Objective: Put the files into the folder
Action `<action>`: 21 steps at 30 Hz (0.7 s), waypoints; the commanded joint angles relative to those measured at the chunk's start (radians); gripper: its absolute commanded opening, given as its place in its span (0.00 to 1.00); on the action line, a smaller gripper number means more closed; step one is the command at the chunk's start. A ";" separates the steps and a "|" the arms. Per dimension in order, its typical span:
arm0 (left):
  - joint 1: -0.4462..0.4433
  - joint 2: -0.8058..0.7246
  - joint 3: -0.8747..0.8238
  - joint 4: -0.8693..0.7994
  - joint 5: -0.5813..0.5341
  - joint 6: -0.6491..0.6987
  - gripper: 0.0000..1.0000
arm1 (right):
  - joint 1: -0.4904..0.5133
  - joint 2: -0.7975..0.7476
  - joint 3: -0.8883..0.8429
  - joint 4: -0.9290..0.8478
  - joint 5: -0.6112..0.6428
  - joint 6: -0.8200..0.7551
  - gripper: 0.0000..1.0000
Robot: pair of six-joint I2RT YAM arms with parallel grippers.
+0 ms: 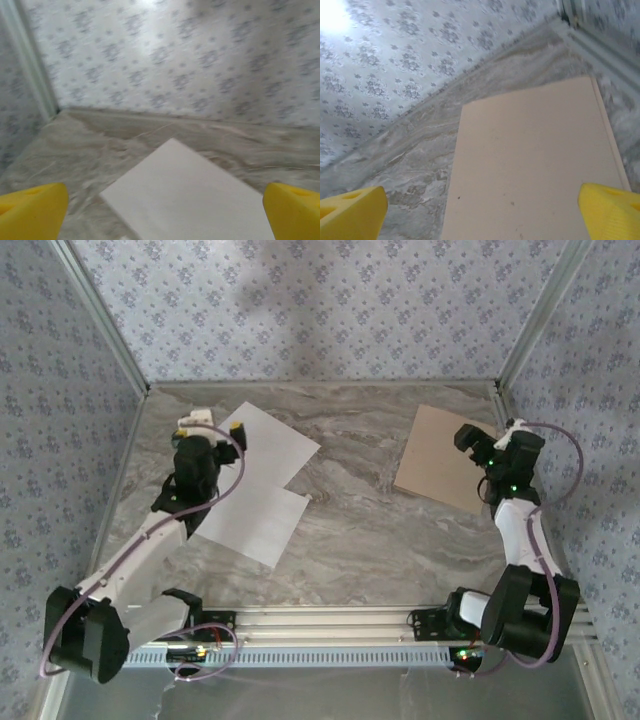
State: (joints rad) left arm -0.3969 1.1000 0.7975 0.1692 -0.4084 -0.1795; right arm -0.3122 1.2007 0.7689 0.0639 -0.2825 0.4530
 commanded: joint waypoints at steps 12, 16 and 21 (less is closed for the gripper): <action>-0.234 0.485 0.510 -0.343 0.219 -0.157 1.00 | -0.022 0.463 0.237 -0.250 -0.222 0.099 1.00; -0.255 0.654 0.666 -0.434 0.310 -0.235 1.00 | 0.017 0.556 0.291 -0.291 -0.206 0.072 1.00; -0.288 0.861 0.859 -0.520 0.461 -0.284 1.00 | 0.076 0.625 0.301 -0.284 -0.186 0.074 1.00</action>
State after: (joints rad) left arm -0.6598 1.9022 1.5784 -0.2661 -0.0666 -0.4103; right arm -0.2615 1.7912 1.0420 -0.1783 -0.4747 0.5354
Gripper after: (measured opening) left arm 0.997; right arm 0.999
